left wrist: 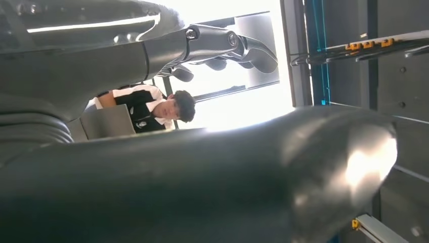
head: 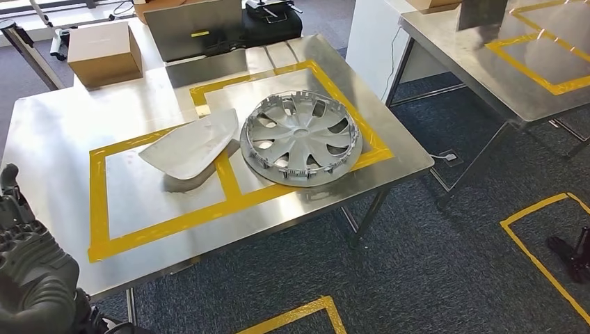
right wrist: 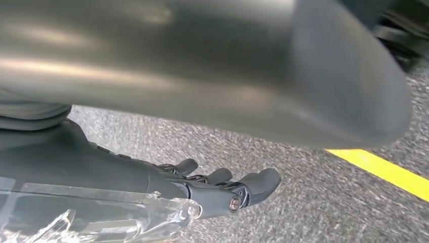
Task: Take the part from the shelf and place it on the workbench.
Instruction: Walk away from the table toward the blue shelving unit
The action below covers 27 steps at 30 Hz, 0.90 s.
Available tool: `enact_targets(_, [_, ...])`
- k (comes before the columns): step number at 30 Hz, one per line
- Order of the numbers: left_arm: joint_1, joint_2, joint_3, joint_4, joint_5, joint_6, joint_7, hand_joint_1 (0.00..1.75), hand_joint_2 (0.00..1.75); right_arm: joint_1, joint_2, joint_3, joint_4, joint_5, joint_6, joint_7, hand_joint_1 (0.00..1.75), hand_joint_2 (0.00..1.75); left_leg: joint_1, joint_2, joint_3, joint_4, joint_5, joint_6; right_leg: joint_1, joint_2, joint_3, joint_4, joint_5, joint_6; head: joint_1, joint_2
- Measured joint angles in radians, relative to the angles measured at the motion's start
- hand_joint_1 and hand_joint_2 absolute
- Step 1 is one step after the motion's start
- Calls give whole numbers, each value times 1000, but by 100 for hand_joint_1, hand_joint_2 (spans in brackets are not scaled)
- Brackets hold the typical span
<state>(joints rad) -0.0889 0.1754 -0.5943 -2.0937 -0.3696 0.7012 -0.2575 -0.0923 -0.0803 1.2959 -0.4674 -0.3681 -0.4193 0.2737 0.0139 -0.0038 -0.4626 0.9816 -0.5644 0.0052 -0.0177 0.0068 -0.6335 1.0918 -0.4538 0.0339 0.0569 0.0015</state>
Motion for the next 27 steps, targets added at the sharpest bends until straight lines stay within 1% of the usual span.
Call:
enact_targets(1, [-3, 0, -1, 0, 0, 0, 3, 0, 0, -1, 0, 0, 0, 0, 0, 0, 0, 0, -1, 0, -3, 4, -3, -7, 1, 1, 14, -36, 7, -5, 0, 0])
enact_targets(2, [-5, 0, -2, 0, 0, 0, 6, 0, 0, 0, 1, 0, 0, 0, 0, 1, 0, 0, -2, -1, -8, 7, -4, -13, 3, 1, 18, -49, 1, -12, 0, 0])
enact_targets(4, [-9, 1, -5, 0, 0, -1, 12, 0, 0, 0, 1, 0, 1, 0, 0, 4, 0, 0, -1, 0, -13, 8, -6, -25, 4, 2, 15, -56, -3, -27, -1, 0])
enact_targets(5, [-11, 1, -6, 0, 0, -2, 14, 0, 0, 1, 1, 0, 2, 0, 0, 6, 0, 0, 0, 0, -14, 13, -14, -30, 4, 1, 16, -58, -3, -34, -1, 0])
enact_targets(6, [-14, 2, -8, 0, 1, -2, 15, 0, 0, 0, 2, 0, 2, 0, 0, 7, 0, 0, 1, 1, -22, 34, -31, -35, 2, 0, 16, -61, -2, -40, -3, 0])
enact_targets(7, [-17, 4, -9, 1, 1, -2, 16, 0, 0, -2, 3, 0, 2, 0, 1, 8, 0, 0, 2, 1, -39, 72, -56, -38, 1, -1, 17, -63, 0, -46, -4, 0])
enact_targets(9, [-20, 7, -13, 2, 2, -2, 17, 0, 0, -4, 5, 0, 2, 0, 2, 9, 0, 0, 1, 1, -99, 202, -117, -41, 3, -4, 16, -63, 0, -51, -6, 0])
enact_targets(10, [-20, 8, -14, 4, 3, -2, 18, 0, 0, -4, 6, 0, 2, 0, 3, 11, 0, 0, 1, 1, -126, 259, -135, -42, 4, -6, 15, -63, 1, -52, -6, 0])
enact_targets(11, [-20, 10, -16, 5, 3, -2, 19, 0, 0, -3, 6, 0, 3, 0, 4, 12, 0, 0, 1, 1, -142, 289, -135, -42, 5, -6, 15, -62, 1, -53, -6, 0])
enact_targets(12, [-20, 11, -17, 6, 3, -2, 20, 0, 0, -3, 6, 0, 3, 0, 4, 13, 0, 0, 1, 1, -141, 283, -117, -40, 5, -6, 14, -61, 2, -53, -6, 0])
enact_targets(13, [-20, 12, -18, 7, 3, -2, 22, 0, 0, -3, 7, 0, 3, 0, 5, 13, 0, 0, 1, 1, -121, 236, -80, -38, 6, -6, 14, -60, 2, -53, -6, 0])
enact_targets(14, [-21, 14, -20, 8, 1, -2, 25, 0, 0, -3, 8, 0, 3, 0, 6, 14, 0, 0, 1, 1, -91, 168, -42, -36, 6, -5, 14, -58, 3, -52, -6, 0])
enact_targets(15, [-22, 15, -21, 8, -2, -2, 28, 0, 0, -4, 9, 0, 3, 0, 6, 14, 0, 0, 0, 1, -63, 105, -15, -33, 8, -4, 14, -56, 4, -48, -6, 0])
enact_targets(16, [-23, 15, -23, 8, -6, -2, 31, 0, 0, -4, 9, 0, 3, 0, 6, 15, 0, 0, -1, 0, -43, 55, 3, -29, 9, -4, 12, -55, 7, -43, -5, 0])
enact_targets(17, [-22, 15, -24, 8, -10, -2, 35, 0, 0, -4, 9, 0, 3, -1, 7, 16, 0, 0, -3, 0, -36, 32, 8, -25, 10, -3, 10, -56, 10, -36, -4, 0])
enact_targets(18, [-21, 16, -26, 9, -14, -2, 39, 0, 0, -4, 9, 0, 3, -2, 7, 18, 0, 0, -6, -1, -38, 28, 8, -20, 10, -3, 9, -58, 15, -28, -4, 0])
enact_targets(20, [-19, 17, -29, 9, -17, -2, 45, 0, 0, -3, 10, 1, 3, -6, 8, 21, 0, 0, -5, -1, -42, 23, 19, -4, 8, -3, 8, -64, 21, -15, -3, 0])
enact_targets(21, [-19, 17, -31, 9, -18, -2, 47, 0, 0, -3, 10, 1, 3, -8, 8, 23, 0, 0, -4, 0, -45, 19, 25, 3, 8, -3, 3, -54, 9, -9, -1, 0])
enact_targets(22, [-18, 17, -33, 10, -17, -1, 48, 0, 0, -3, 10, 1, 3, -9, 9, 24, 0, 0, -2, 1, -49, 16, 32, 10, 7, -3, -10, -24, -16, -5, 1, 0])
enact_targets(23, [-18, 17, -35, 10, -16, -1, 49, 0, 0, -3, 10, 1, 3, -10, 10, 25, 0, 0, -1, 3, -53, 16, 37, 14, 7, -3, -29, 27, -52, -1, 4, 0])
enact_targets(24, [-16, 17, -37, 12, -16, -1, 50, 0, 0, -3, 10, 1, 3, -12, 11, 25, 0, 0, -2, 4, -59, 16, 40, 17, 6, -4, -53, 93, -93, 2, 6, 0])
enact_targets(25, [-13, 17, -39, 13, -15, -1, 51, 0, 0, -2, 9, 2, 3, -13, 13, 25, 0, 0, -4, 5, -64, 17, 43, 19, 6, -3, -75, 157, -123, 3, 6, 0])
enact_targets(26, [-10, 17, -40, 15, -14, -2, 52, 0, 0, -2, 9, 2, 3, -15, 14, 25, 0, 0, -5, 5, -69, 18, 45, 20, 6, -3, -85, 197, -137, 3, 6, 0])
enact_targets(27, [-7, 17, -41, 16, -13, -2, 53, 0, 0, -1, 9, 2, 3, -17, 15, 25, 0, 0, -7, 5, -72, 19, 47, 21, 7, -3, -78, 201, -131, 2, 6, 0])
